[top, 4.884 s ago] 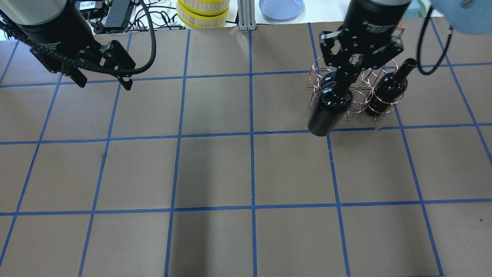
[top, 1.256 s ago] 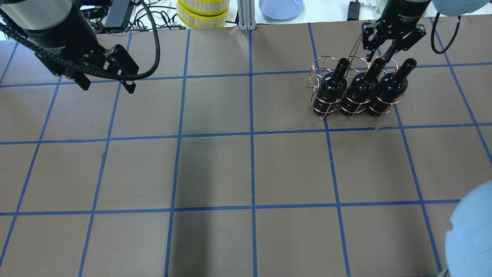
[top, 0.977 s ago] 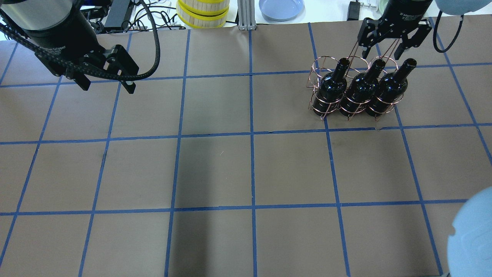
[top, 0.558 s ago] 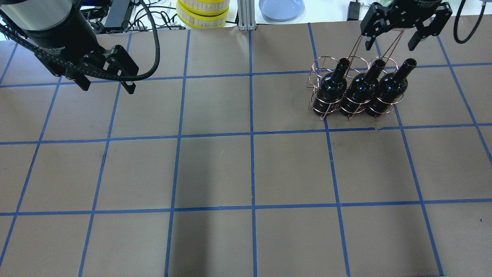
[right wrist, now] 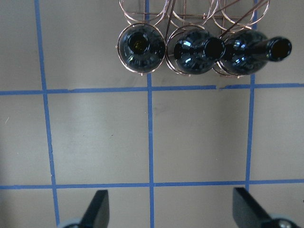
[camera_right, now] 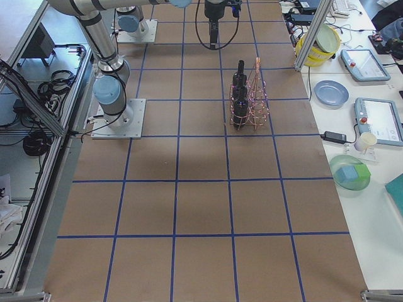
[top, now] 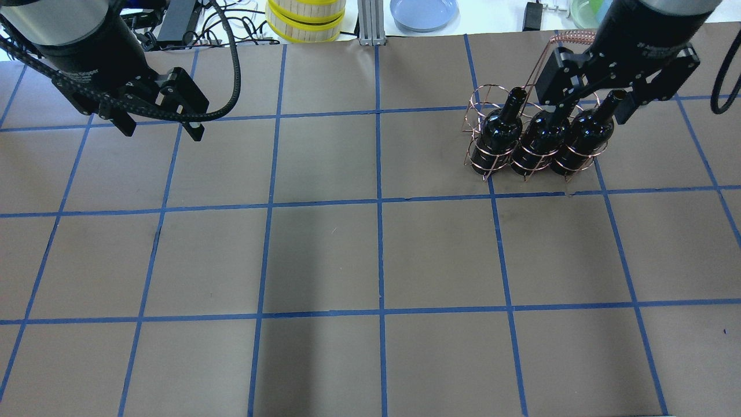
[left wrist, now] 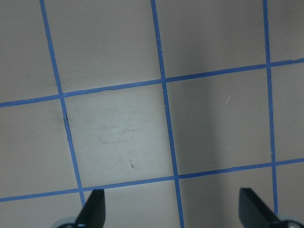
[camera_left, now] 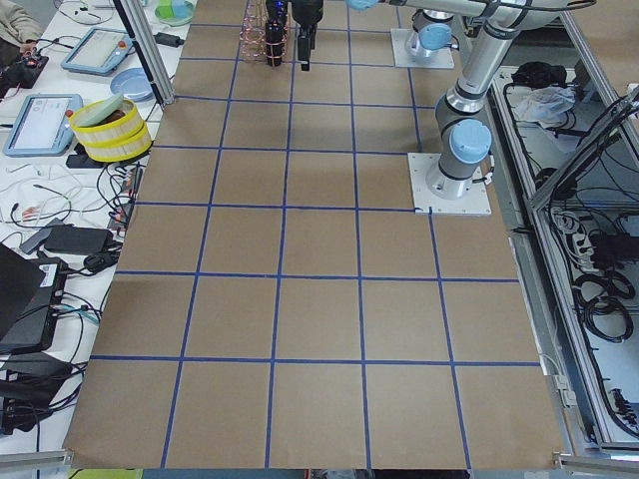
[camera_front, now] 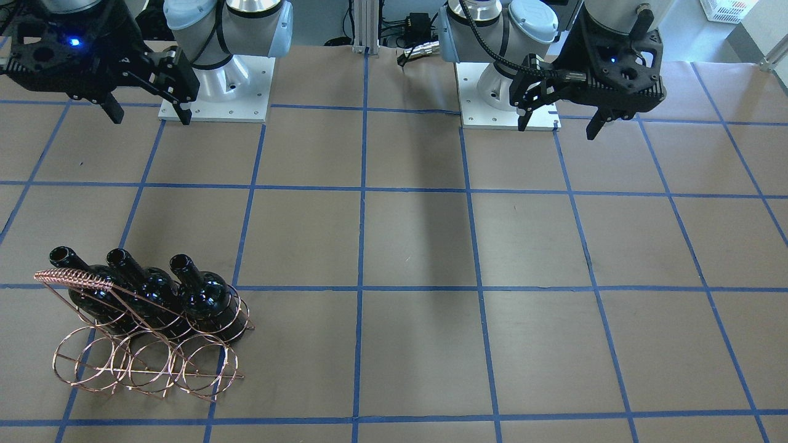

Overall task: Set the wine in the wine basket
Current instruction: 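Open the right gripper and release the bottle in the rack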

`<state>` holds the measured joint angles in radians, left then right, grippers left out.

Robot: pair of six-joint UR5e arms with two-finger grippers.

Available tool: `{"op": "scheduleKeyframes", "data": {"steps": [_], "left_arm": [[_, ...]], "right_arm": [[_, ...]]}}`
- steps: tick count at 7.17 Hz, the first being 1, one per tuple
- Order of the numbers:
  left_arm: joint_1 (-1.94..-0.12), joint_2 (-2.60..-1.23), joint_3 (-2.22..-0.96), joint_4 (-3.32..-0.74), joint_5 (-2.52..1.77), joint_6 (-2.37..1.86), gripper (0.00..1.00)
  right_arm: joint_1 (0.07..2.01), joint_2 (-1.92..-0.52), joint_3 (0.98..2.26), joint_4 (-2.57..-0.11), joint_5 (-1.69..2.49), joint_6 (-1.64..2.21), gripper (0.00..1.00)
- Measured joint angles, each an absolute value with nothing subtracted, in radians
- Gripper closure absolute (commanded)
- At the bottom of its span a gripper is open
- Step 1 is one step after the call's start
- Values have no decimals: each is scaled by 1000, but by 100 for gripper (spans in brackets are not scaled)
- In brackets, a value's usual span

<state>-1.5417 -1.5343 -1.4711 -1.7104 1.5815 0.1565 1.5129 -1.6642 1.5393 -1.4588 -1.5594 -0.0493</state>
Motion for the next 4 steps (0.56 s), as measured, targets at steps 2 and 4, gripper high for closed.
{"op": "scheduleKeyframes", "data": {"steps": [2, 4], "left_arm": [[-1542, -1534, -1471, -1710, 1582, 156, 0], [-1542, -1534, -1471, -1710, 1582, 156, 0]], "right_arm": [[1514, -1708, 1603, -1546, -1573, -52, 0], [1516, -1689, 1587, -1558, -1599, -56, 0]]}}
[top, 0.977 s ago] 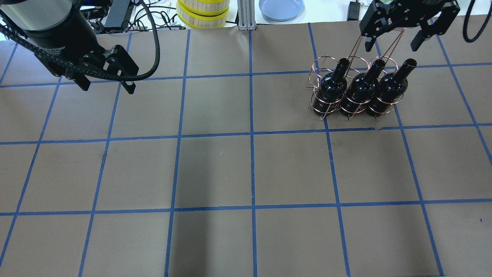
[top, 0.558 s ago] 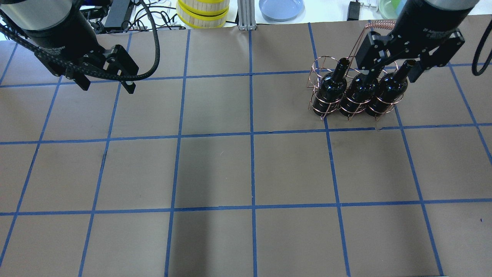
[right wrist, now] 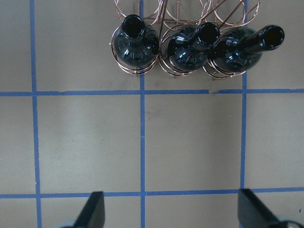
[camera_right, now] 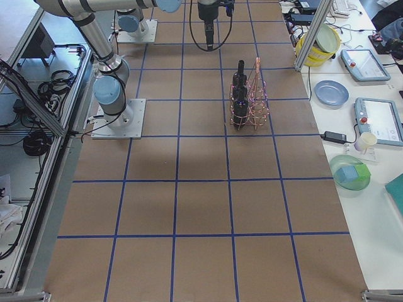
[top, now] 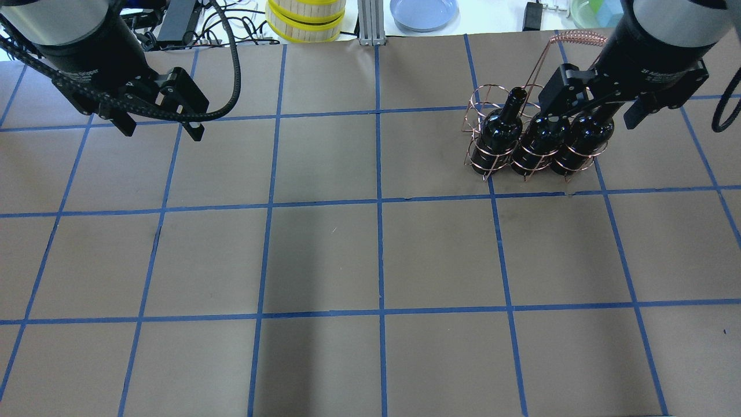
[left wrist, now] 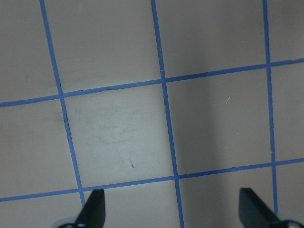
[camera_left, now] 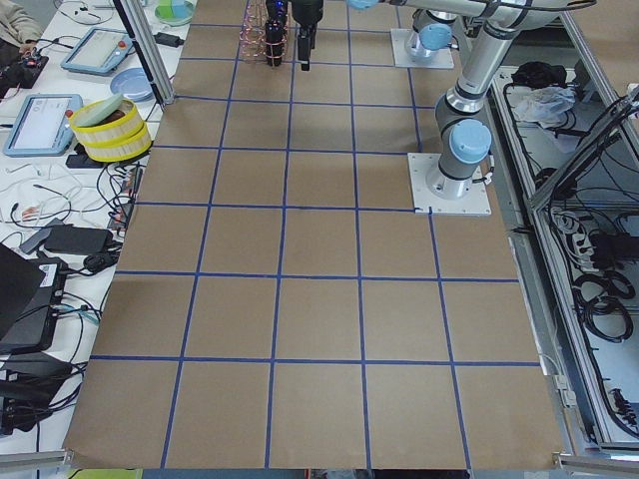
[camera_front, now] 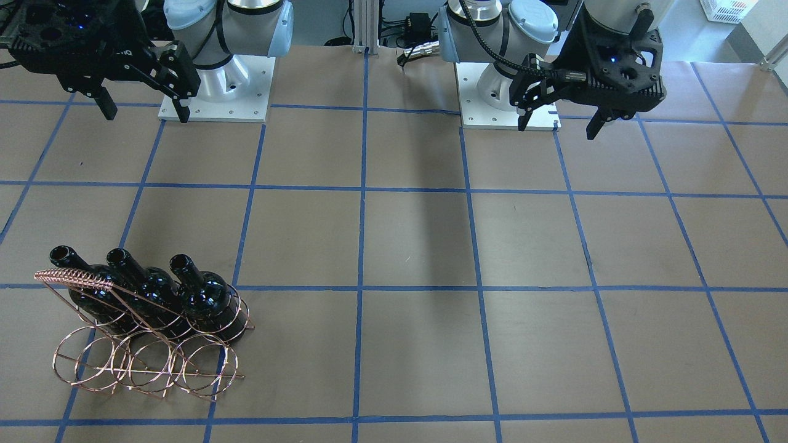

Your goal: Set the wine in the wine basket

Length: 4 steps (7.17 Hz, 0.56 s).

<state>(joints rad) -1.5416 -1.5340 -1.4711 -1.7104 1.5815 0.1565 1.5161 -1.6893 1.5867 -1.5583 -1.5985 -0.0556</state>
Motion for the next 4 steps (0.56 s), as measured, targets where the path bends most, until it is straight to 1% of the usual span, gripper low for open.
{"op": "scheduleKeyframes", "data": {"steps": [4], "left_arm": [[-1542, -1534, -1471, -1710, 1582, 156, 0]], "right_arm": [[1544, -1672, 1576, -1559, -1564, -50, 0]]}}
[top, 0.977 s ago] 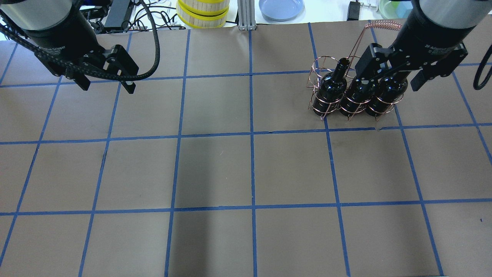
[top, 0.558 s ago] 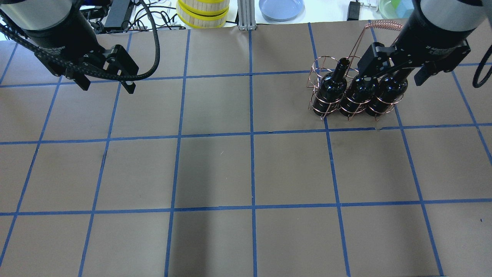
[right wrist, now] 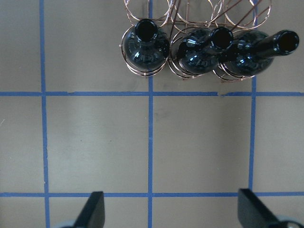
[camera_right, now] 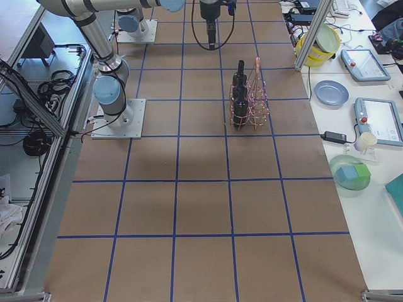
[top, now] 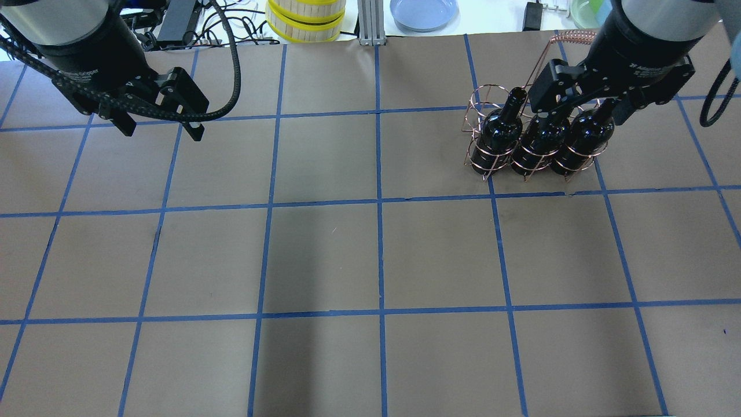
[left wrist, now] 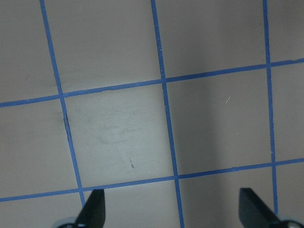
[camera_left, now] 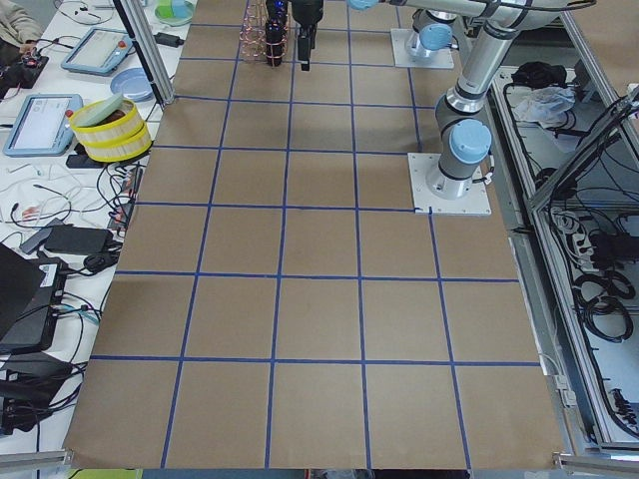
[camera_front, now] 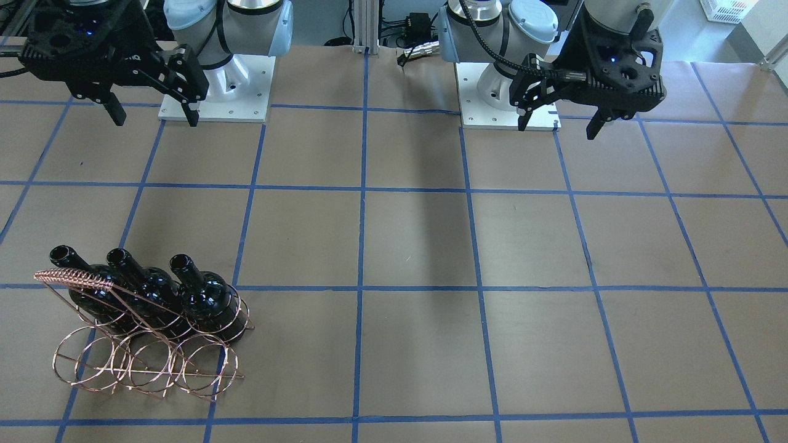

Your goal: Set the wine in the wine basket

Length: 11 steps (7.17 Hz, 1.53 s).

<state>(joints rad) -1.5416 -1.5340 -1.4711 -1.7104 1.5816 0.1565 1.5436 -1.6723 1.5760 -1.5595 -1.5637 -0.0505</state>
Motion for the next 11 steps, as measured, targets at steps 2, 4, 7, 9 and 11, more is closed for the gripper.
{"op": "scheduleKeyframes", "data": {"steps": [2, 4, 7, 9, 11], "left_arm": [[-1542, -1534, -1471, -1710, 1582, 156, 0], [-1542, -1533, -1472, -1710, 1582, 156, 0], [-1542, -1532, -1473, -1710, 1582, 156, 0], [-1542, -1531, -1473, -1710, 1582, 156, 0], [-1542, -1531, -1473, -1710, 1582, 156, 0]], "right_arm": [[1567, -1664, 1574, -1566, -1559, -47, 0], [1570, -1654, 1560, -1570, -1565, -47, 0], [1571, -1591, 1478, -1524, -1574, -45, 0], [1571, -1585, 1472, -1518, -1574, -45, 0], [1571, -1585, 1471, -1517, -1576, -44, 0]]}}
